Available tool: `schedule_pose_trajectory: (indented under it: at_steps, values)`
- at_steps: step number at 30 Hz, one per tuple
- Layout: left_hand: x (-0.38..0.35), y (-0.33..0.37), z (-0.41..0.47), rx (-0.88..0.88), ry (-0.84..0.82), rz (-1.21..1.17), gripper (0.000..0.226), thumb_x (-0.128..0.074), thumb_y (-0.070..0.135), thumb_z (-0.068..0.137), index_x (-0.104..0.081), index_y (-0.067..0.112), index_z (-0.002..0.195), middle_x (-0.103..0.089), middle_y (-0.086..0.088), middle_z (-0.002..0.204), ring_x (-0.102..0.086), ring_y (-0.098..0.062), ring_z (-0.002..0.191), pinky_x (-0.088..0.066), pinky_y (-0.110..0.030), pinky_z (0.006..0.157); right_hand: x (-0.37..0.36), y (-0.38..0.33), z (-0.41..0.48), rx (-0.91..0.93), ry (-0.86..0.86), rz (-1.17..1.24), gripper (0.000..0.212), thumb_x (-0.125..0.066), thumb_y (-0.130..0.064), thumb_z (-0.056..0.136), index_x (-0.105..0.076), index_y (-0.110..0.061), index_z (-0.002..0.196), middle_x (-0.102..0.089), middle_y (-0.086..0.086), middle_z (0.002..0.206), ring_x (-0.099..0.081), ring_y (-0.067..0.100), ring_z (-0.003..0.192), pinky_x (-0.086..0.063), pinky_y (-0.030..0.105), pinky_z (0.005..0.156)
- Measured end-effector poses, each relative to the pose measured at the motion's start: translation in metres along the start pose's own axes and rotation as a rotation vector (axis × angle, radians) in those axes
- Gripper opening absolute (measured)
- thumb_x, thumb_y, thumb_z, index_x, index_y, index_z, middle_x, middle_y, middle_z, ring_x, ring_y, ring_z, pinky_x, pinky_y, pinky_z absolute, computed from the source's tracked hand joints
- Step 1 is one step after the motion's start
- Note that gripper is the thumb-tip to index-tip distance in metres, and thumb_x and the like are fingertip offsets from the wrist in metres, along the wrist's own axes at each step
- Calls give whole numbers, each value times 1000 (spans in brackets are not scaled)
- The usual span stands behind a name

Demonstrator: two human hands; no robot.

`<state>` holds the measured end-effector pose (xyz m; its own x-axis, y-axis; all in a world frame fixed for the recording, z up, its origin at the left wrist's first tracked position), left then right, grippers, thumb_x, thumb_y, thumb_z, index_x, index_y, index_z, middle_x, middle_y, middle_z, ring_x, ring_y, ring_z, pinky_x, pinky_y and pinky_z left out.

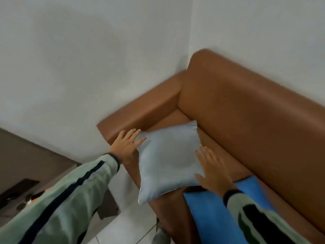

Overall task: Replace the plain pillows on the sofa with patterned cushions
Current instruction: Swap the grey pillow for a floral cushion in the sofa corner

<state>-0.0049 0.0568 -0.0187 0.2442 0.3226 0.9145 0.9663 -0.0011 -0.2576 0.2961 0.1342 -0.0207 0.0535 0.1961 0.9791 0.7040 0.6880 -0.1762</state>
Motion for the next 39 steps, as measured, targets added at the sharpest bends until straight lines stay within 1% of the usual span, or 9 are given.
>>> schedule_pose_trajectory:
  at_steps: [6,12,17,21,24,26,29,35,39]
  values:
    - [-138,-21,76,-117,20,-11,80,-58,20,87,-17,22,156,-25,-20,160,-31,-42,143,-28,-63,112,-180,-1,13,-41,-137,-60,109,-79,-36,65,-19,-11,152,-20,19,160,-19,36,147,-22,67,111]
    - [-194,-8,148,-93,-6,-77,75,-40,42,90,-14,12,154,-30,-23,158,-31,-48,141,-36,-71,103,-232,13,65,-153,-179,-189,113,-80,-23,64,-11,-13,152,-16,26,158,-8,40,147,-7,81,105]
    - [-172,-13,154,-153,61,-438,79,-51,54,77,-33,19,145,-53,-15,144,-51,-39,129,-43,-69,95,-187,28,79,-199,-178,90,104,-85,-46,51,-37,-13,138,-54,22,139,-54,39,125,-52,60,80]
    - [-102,-42,172,-150,104,-750,68,-67,49,79,-47,28,140,-61,-4,136,-55,-27,127,-39,-61,104,-111,64,85,-381,-15,620,71,-77,-23,71,-49,-18,136,-58,8,135,-56,26,121,-48,47,95]
    - [-26,-56,192,-80,191,-1007,52,-50,65,85,-56,41,130,-64,3,128,-58,-5,116,-48,-43,101,-49,106,102,-592,123,807,42,-69,-4,78,-63,-22,116,-71,3,104,-66,22,91,-54,34,78]
    - [27,-67,210,-8,272,-1066,64,-54,74,76,-63,34,125,-68,-2,122,-61,-9,110,-49,-38,93,-7,132,111,-702,249,881,31,-69,-3,76,-66,-28,93,-71,-4,76,-65,16,67,-53,30,58]
    - [78,-60,246,-131,36,-1205,72,-76,66,68,-52,45,132,-61,14,133,-59,-10,120,-50,-45,101,35,166,121,-760,405,1030,10,-77,-25,79,-71,-30,86,-71,-10,61,-60,7,47,-48,26,42]
    - [115,-10,291,-323,74,-892,110,-89,62,51,-39,27,143,-56,4,138,-53,-18,125,-42,-51,107,46,193,135,-809,436,1038,12,-71,-29,85,-72,-17,81,-67,7,65,-53,15,52,-44,24,43]
    - [96,5,318,-269,79,-765,116,-83,63,59,-27,19,151,-47,-6,148,-43,-26,134,-29,-51,114,29,201,135,-837,425,974,11,-72,-26,85,-71,-16,79,-66,-8,59,-55,0,40,-38,11,36]
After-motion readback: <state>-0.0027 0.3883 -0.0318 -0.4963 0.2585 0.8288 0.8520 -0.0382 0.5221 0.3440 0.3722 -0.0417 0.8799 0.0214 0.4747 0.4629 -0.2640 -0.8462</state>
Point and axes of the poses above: each hand's wrist, its own z-axis towards the middle knuckle, its own x-axis out of the back of the hand, y = z × x, the point moved 6 cm from there along z, towards the middle knuckle
